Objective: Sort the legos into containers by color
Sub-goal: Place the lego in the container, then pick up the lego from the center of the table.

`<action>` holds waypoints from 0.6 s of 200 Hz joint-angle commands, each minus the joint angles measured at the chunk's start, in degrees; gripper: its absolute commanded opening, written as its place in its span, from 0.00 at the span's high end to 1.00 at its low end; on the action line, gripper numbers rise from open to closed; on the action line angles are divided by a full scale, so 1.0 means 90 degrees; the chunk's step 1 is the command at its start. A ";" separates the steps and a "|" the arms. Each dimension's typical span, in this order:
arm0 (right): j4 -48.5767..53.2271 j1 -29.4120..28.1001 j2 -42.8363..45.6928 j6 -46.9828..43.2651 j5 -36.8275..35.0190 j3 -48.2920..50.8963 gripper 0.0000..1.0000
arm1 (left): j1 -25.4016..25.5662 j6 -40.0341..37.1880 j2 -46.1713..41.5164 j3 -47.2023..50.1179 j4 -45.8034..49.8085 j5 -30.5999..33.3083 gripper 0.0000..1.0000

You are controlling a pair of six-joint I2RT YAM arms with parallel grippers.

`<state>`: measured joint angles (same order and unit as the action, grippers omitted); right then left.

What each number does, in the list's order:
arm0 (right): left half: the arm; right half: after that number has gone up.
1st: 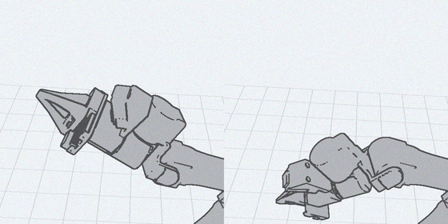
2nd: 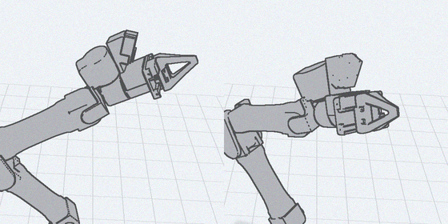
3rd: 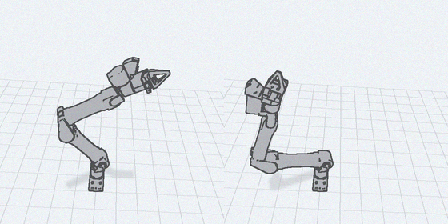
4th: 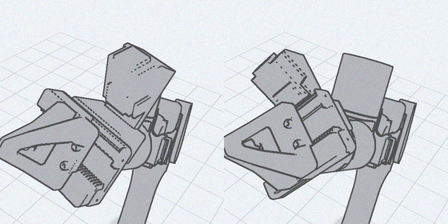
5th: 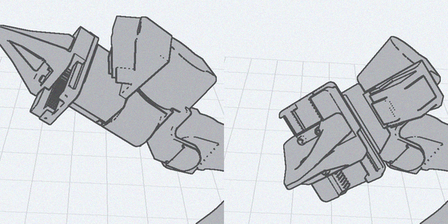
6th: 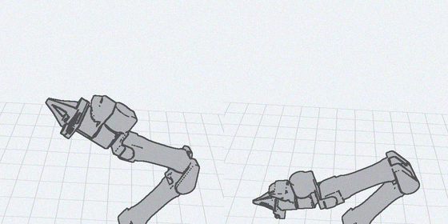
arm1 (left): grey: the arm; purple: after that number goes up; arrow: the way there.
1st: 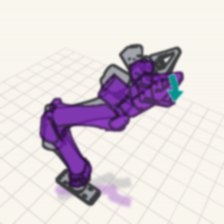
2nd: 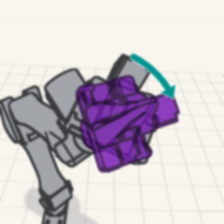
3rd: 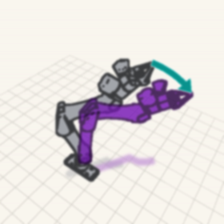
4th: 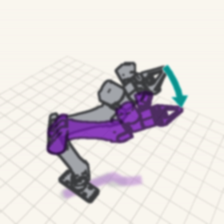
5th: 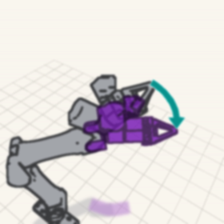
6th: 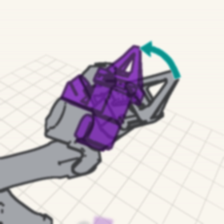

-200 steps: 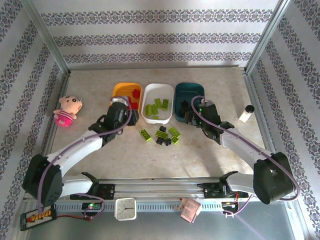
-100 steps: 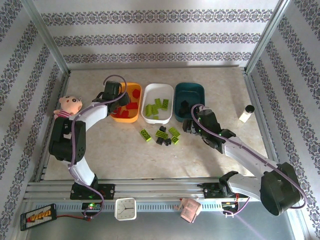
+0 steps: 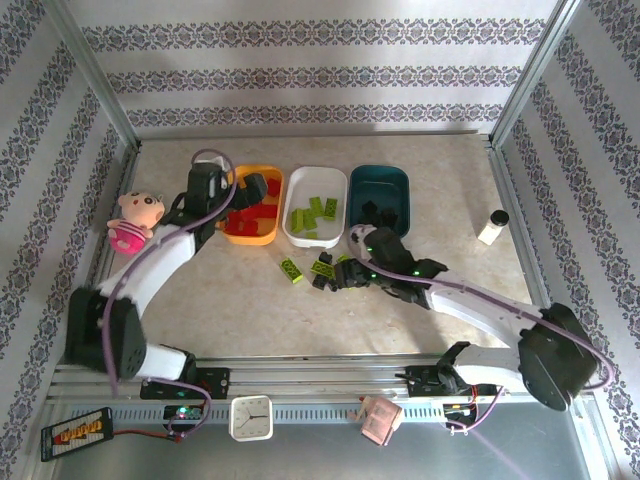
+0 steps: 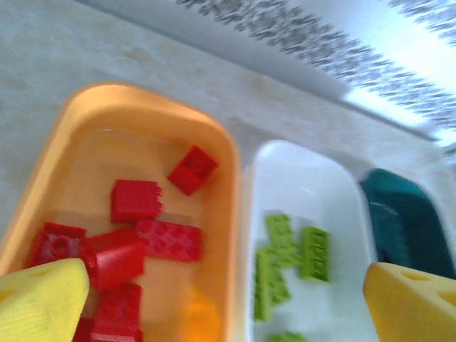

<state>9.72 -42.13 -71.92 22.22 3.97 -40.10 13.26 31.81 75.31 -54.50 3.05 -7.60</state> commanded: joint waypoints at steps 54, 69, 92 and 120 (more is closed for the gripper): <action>0.0155 -0.1021 -0.2953 -0.0886 -0.0011 -0.2486 0.29 | 0.0339 0.1050 -0.4069 0.2916 0.0747 -0.0318 0.00; 0.0301 -0.1051 -0.3501 -0.0925 -0.0243 -0.2934 0.28 | 0.0352 0.1178 -0.4800 0.3220 0.1150 -0.0303 0.00; 0.0496 -0.1105 -0.4115 -0.0980 -0.0778 -0.3465 0.28 | 0.0352 0.1291 -0.5568 0.3478 0.1607 -0.0273 0.00; 0.0664 -0.1130 -0.4641 -0.1006 -0.1123 -0.3880 0.29 | 0.0349 0.1361 -0.5858 0.3609 0.1855 -0.0323 0.00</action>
<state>12.53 -51.64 -110.63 14.57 -1.13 -71.40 15.81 42.17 23.86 -23.11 14.98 -9.52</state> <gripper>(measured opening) 0.717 0.997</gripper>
